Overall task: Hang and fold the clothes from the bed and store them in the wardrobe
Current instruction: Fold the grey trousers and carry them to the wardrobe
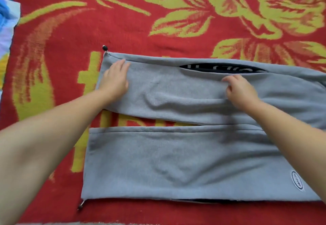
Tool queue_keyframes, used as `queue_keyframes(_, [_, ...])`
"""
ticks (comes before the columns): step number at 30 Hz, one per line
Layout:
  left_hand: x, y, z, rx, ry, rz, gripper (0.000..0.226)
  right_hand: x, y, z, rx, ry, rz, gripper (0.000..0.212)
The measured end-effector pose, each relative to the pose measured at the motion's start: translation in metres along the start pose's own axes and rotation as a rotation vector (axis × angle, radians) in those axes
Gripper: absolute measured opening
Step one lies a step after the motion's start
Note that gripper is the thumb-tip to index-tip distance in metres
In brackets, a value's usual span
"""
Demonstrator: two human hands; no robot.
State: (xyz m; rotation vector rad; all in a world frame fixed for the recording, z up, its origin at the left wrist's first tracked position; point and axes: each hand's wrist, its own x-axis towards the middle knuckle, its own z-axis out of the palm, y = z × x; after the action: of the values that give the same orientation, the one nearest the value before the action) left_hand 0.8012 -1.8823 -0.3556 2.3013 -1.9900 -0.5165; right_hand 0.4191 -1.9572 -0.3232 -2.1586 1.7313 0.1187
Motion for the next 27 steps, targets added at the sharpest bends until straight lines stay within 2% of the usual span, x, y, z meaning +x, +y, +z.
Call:
queue_keyframes(2, [0.033, 0.01, 0.004, 0.073, -0.098, 0.069, 0.062, 0.033, 0.004, -0.002, -0.086, -0.058, -0.001, 0.042])
queue_keyframes(4, [0.057, 0.02, 0.012, 0.163, -0.176, 0.059, 0.061, 0.058, 0.003, 0.004, -0.184, -0.117, -0.027, 0.045])
queue_keyframes(6, [0.075, 0.028, 0.017, 0.229, -0.124, 0.045, 0.054, 0.075, 0.005, 0.009, -0.227, -0.103, -0.03, 0.044])
queue_keyframes(9, [0.086, 0.022, 0.012, 0.351, -0.017, 0.042, 0.03, 0.088, 0.015, 0.009, -0.244, -0.034, 0.027, 0.049])
queue_keyframes(11, [0.089, 0.006, 0.004, 0.42, -0.058, 0.022, 0.026, 0.096, 0.025, 0.004, -0.271, -0.016, 0.039, 0.041])
queue_keyframes(14, [0.081, -0.018, -0.008, 0.507, -0.136, 0.077, 0.023, 0.102, 0.032, -0.003, -0.316, -0.108, -0.005, 0.026])
queue_keyframes(17, [0.068, -0.02, -0.018, 0.489, -0.107, 0.108, 0.024, 0.096, 0.033, -0.012, -0.269, -0.103, -0.063, 0.022])
queue_keyframes(19, [0.063, -0.015, -0.026, 0.41, -0.017, 0.084, 0.019, 0.09, 0.038, -0.02, -0.181, 0.009, -0.077, 0.015])
queue_keyframes(21, [0.059, -0.011, -0.035, 0.333, 0.073, 0.085, 0.012, 0.082, 0.045, -0.028, -0.132, 0.088, -0.058, 0.016])
queue_keyframes(23, [0.048, -0.01, -0.044, 0.277, 0.118, 0.142, 0.005, 0.066, 0.052, -0.037, -0.138, 0.017, -0.031, 0.033])
queue_keyframes(25, [0.034, -0.012, -0.054, 0.247, 0.128, 0.241, 0.019, 0.049, 0.056, -0.047, -0.174, -0.168, -0.018, 0.059])
queue_keyframes(26, [0.024, -0.013, -0.061, 0.255, 0.119, 0.287, 0.025, 0.038, 0.054, -0.054, -0.216, -0.275, -0.025, 0.06])
queue_keyframes(27, [0.013, -0.013, -0.068, 0.273, 0.105, 0.331, 0.029, 0.028, 0.052, -0.058, -0.267, -0.363, -0.043, 0.049])
